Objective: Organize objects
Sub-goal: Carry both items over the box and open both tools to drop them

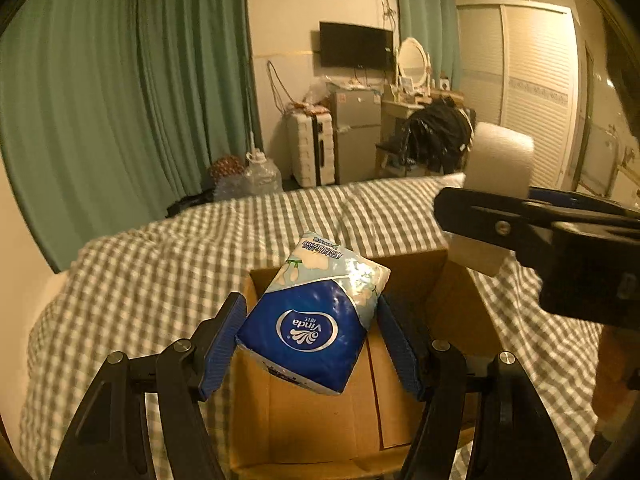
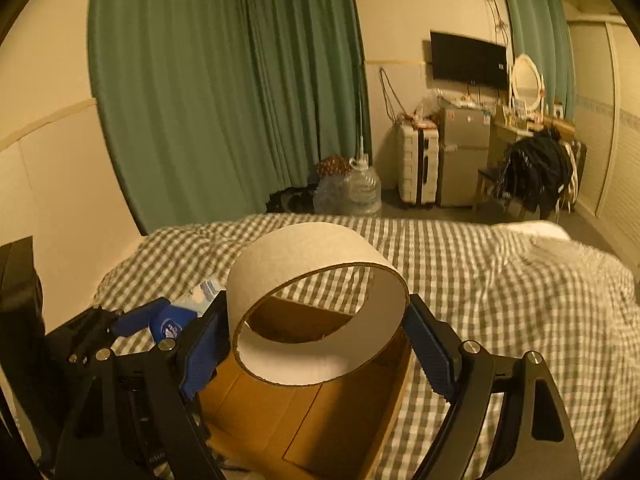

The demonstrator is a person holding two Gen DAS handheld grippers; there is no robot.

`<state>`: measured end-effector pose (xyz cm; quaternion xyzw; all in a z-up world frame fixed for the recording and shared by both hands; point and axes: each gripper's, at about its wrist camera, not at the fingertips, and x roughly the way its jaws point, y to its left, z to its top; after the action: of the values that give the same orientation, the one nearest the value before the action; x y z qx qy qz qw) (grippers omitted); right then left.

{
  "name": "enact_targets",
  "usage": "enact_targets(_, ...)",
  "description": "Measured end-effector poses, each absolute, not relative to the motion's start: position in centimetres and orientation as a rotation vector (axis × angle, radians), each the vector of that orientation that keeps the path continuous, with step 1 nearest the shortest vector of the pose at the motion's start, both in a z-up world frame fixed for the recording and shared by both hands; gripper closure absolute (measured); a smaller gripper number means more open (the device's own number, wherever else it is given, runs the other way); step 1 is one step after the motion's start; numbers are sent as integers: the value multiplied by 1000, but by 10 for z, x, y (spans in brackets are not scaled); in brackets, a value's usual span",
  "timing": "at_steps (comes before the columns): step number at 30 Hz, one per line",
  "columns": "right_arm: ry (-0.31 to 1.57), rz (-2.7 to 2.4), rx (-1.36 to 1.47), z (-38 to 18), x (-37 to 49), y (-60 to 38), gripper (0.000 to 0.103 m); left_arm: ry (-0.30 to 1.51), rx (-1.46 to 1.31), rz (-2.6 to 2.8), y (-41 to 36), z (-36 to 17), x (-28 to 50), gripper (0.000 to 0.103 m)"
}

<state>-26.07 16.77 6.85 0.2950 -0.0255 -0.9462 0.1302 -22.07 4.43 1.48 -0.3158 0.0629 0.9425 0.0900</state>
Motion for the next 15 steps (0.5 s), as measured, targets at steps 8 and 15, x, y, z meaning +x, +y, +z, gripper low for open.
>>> enact_targets(8, -107, -2708, 1024, 8, -292, 172, 19, 200, -1017, 2728, 46, -19, -236, 34)
enact_targets(15, -156, -2669, 1010, -7, -301, 183, 15, 221, -1030, 2718, 51, -29, -233, 21)
